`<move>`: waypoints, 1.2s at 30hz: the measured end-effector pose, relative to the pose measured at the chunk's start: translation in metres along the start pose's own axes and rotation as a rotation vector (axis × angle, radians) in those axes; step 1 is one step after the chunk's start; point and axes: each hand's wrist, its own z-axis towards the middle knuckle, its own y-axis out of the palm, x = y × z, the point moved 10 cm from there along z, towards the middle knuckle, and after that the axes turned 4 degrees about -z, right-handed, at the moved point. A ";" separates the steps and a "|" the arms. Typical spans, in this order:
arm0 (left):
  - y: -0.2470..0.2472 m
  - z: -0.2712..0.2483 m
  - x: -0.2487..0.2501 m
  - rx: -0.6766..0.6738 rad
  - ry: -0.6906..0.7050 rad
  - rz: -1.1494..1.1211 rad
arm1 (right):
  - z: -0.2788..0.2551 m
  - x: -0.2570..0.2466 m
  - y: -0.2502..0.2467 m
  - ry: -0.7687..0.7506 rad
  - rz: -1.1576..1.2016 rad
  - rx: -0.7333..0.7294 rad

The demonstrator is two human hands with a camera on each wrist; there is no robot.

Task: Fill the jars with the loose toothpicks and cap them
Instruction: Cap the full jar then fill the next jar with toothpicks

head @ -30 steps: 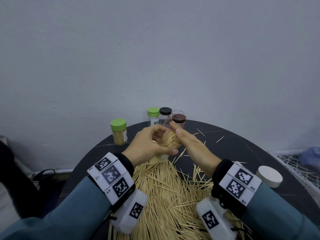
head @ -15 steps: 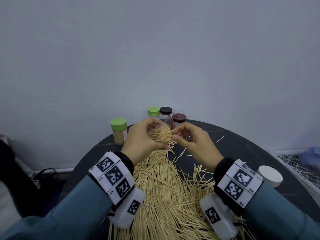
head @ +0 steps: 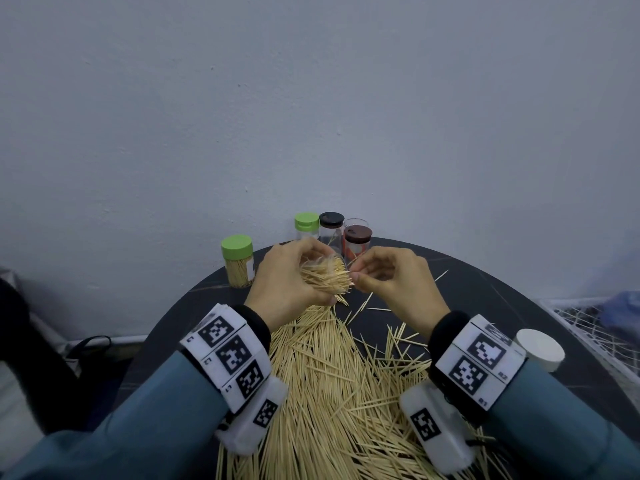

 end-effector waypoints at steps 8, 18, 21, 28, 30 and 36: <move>0.006 -0.002 0.001 -0.034 0.009 0.010 | 0.000 -0.001 -0.013 -0.024 -0.021 0.100; 0.000 -0.001 -0.002 -0.002 -0.022 -0.003 | -0.001 0.000 0.002 0.014 -0.058 -0.031; -0.005 0.000 -0.006 0.035 -0.046 -0.014 | -0.002 -0.002 0.006 0.021 0.041 -0.067; 0.004 -0.001 -0.004 -0.021 -0.022 -0.007 | -0.002 -0.006 -0.001 -0.018 -0.020 0.019; 0.008 -0.002 -0.002 -0.041 -0.011 0.005 | -0.002 -0.002 -0.005 -0.002 -0.068 0.045; 0.011 -0.001 -0.004 -0.058 -0.017 0.022 | -0.001 0.009 -0.006 0.057 0.012 0.027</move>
